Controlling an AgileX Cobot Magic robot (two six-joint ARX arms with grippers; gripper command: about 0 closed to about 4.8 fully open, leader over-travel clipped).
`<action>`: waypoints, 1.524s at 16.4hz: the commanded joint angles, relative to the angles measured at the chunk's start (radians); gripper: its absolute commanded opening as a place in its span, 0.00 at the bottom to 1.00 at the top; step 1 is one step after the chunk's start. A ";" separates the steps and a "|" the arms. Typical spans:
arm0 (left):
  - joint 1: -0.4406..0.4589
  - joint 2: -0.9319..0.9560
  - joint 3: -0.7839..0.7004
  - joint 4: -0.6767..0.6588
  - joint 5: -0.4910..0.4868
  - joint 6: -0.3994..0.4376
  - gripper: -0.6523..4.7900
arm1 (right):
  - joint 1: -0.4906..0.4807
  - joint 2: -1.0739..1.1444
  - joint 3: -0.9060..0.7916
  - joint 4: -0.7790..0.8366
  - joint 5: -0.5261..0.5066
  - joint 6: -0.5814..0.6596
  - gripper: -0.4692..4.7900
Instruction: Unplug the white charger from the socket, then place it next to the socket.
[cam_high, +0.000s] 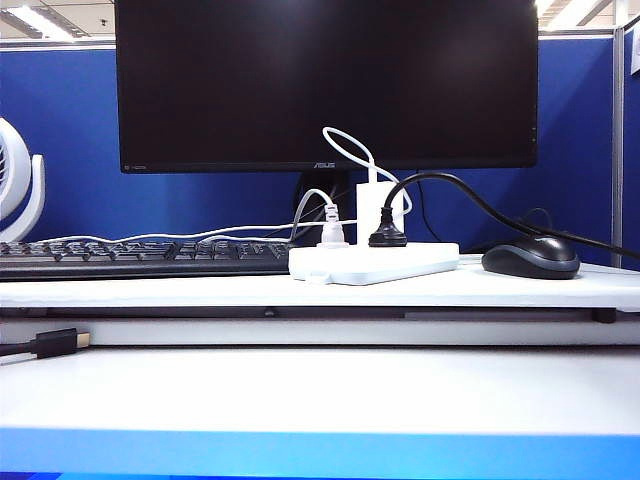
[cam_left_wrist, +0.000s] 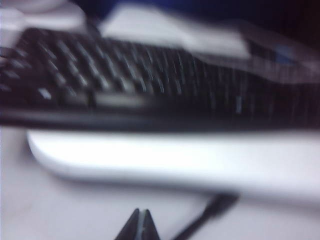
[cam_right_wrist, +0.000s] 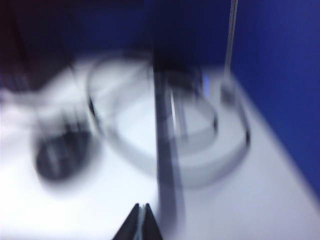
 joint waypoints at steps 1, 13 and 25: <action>0.002 0.001 0.079 0.058 -0.019 -0.084 0.11 | 0.000 0.010 0.116 0.026 0.001 0.044 0.08; 0.002 0.767 0.832 0.209 0.202 0.042 0.11 | 0.001 0.748 0.849 0.164 -0.293 0.086 0.08; -0.286 1.195 1.103 0.015 0.503 0.286 0.11 | 0.252 1.373 1.256 -0.089 -0.441 -0.038 0.08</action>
